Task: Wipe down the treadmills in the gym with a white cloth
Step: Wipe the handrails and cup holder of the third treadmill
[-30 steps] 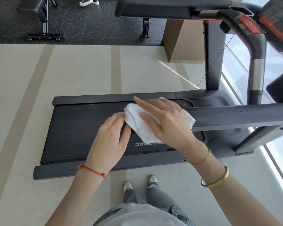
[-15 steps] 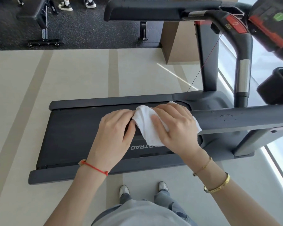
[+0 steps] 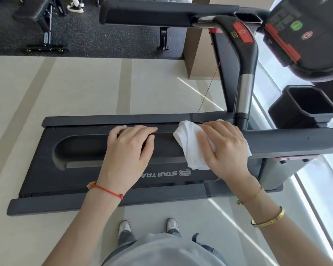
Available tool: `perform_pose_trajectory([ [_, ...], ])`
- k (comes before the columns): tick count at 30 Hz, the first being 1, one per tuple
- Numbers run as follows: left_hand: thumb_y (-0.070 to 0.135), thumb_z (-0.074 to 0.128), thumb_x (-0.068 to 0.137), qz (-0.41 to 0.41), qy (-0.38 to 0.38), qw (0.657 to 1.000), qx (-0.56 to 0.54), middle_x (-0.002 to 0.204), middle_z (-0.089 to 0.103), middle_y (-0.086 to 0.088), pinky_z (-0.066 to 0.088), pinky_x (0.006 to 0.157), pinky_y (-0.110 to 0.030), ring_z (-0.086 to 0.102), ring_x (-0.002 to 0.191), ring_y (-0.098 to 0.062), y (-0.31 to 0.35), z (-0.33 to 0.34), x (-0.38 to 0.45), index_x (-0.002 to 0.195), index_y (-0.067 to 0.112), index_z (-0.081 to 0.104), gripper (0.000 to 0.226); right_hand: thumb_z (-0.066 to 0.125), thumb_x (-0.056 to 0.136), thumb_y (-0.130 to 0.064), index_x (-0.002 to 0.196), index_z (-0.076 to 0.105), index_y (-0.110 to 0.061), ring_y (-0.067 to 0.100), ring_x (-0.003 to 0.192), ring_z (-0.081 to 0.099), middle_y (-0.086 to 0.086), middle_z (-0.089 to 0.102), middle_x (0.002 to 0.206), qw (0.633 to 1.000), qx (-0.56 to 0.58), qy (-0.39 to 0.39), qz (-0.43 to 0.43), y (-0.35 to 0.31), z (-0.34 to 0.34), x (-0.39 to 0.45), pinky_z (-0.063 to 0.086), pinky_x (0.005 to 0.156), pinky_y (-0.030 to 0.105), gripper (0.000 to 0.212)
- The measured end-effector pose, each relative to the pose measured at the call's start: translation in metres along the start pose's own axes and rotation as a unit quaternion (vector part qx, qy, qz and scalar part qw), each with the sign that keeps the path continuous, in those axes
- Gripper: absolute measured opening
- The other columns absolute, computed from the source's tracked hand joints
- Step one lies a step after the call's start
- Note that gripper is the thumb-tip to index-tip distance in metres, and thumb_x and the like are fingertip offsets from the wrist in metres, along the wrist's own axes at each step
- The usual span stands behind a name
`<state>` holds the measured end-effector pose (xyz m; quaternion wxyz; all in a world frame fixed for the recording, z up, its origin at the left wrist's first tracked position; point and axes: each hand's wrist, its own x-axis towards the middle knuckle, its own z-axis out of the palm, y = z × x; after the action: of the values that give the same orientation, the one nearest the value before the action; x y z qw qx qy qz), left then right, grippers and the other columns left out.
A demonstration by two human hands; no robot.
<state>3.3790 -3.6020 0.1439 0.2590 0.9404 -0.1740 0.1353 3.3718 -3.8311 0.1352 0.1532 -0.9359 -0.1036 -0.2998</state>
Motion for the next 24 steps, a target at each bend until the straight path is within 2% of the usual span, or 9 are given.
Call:
perform_pose_trajectory([
  [2, 0.019, 0.05, 0.098, -0.006, 0.006, 1.0, 0.009, 0.107, 0.072, 0.008, 0.039, 0.101, -0.04, 0.066, 0.096, -0.016, 0.006, 0.003, 0.001, 0.11, 0.018, 0.071, 0.024, 0.048, 0.097, -0.025, 0.09, 0.072, -0.015, 0.024, 0.079, 0.06, -0.001, 0.069, 0.083, 0.999, 0.008, -0.044, 0.022, 0.006, -0.007, 0.005, 0.046, 0.076, 0.035, 0.027],
  [5, 0.018, 0.053, 0.1, -0.016, 0.003, 1.0, 0.018, 0.105, 0.072, 0.008, 0.039, 0.099, -0.039, 0.067, 0.094, -0.016, 0.007, 0.004, 0.002, 0.109, 0.018, 0.071, 0.021, 0.039, 0.096, -0.038, 0.078, 0.067, -0.02, 0.026, 0.071, 0.057, -0.001, 0.064, 0.072, 0.985, 0.02, -0.161, 0.06, 0.011, -0.01, 0.022, 0.043, 0.061, 0.035, 0.038],
  [7, 0.018, 0.053, 0.099, -0.019, 0.0, 1.0, 0.016, 0.105, 0.073, 0.007, 0.04, 0.1, -0.039, 0.067, 0.094, -0.017, 0.006, 0.003, 0.002, 0.109, 0.017, 0.071, 0.021, 0.039, 0.096, -0.041, 0.066, 0.058, -0.018, 0.029, 0.065, 0.053, 0.001, 0.057, 0.061, 0.972, 0.022, -0.222, 0.078, 0.015, -0.008, 0.038, 0.037, 0.056, 0.032, 0.042],
  [9, 0.018, 0.055, 0.098, -0.025, 0.002, 1.0, 0.008, 0.104, 0.073, 0.005, 0.042, 0.1, -0.042, 0.066, 0.092, -0.019, 0.004, 0.001, 0.001, 0.11, 0.015, 0.071, 0.02, 0.041, 0.095, -0.042, 0.064, 0.057, -0.016, 0.032, 0.063, 0.052, 0.004, 0.053, 0.056, 0.964, 0.002, -0.253, 0.075, 0.012, -0.004, 0.048, 0.035, 0.055, 0.031, 0.044],
  [11, 0.018, 0.056, 0.098, -0.036, 0.005, 0.999, 0.01, 0.104, 0.073, 0.005, 0.043, 0.099, -0.044, 0.066, 0.092, -0.02, -0.001, -0.003, 0.001, 0.11, 0.014, 0.071, 0.02, 0.04, 0.095, -0.043, 0.068, 0.059, -0.018, 0.03, 0.061, 0.051, 0.002, 0.054, 0.058, 0.969, -0.013, -0.244, 0.04, 0.002, 0.001, 0.049, 0.033, 0.054, 0.03, 0.042],
  [15, 0.018, 0.056, 0.098, -0.052, 0.01, 0.998, 0.023, 0.106, 0.072, 0.002, 0.044, 0.097, -0.049, 0.066, 0.096, -0.022, -0.016, -0.011, -0.004, 0.11, 0.014, 0.071, 0.02, 0.037, 0.095, -0.042, 0.084, 0.064, -0.025, 0.022, 0.06, 0.053, -0.003, 0.06, 0.069, 0.983, -0.028, -0.172, -0.057, -0.024, 0.009, 0.03, 0.03, 0.051, 0.028, 0.034],
  [19, 0.027, 0.051, 0.096, -0.071, 0.018, 0.997, 0.038, 0.109, 0.071, 0.002, 0.041, 0.101, -0.046, 0.064, 0.104, -0.022, -0.03, -0.02, -0.009, 0.111, 0.014, 0.071, 0.028, 0.034, 0.095, -0.045, 0.087, 0.065, -0.027, 0.021, 0.062, 0.055, -0.003, 0.062, 0.071, 0.985, -0.03, -0.168, -0.038, -0.03, 0.016, 0.032, 0.03, 0.051, 0.028, 0.037],
  [24, 0.027, 0.05, 0.095, -0.08, 0.028, 0.996, 0.033, 0.108, 0.071, 0.002, 0.042, 0.1, -0.047, 0.065, 0.102, -0.023, -0.054, -0.034, -0.014, 0.11, 0.014, 0.071, 0.028, 0.036, 0.094, -0.043, 0.079, 0.063, -0.025, 0.023, 0.054, 0.045, -0.001, 0.059, 0.065, 0.983, -0.037, -0.18, -0.028, -0.054, 0.029, 0.042, 0.026, 0.048, 0.027, 0.035],
])
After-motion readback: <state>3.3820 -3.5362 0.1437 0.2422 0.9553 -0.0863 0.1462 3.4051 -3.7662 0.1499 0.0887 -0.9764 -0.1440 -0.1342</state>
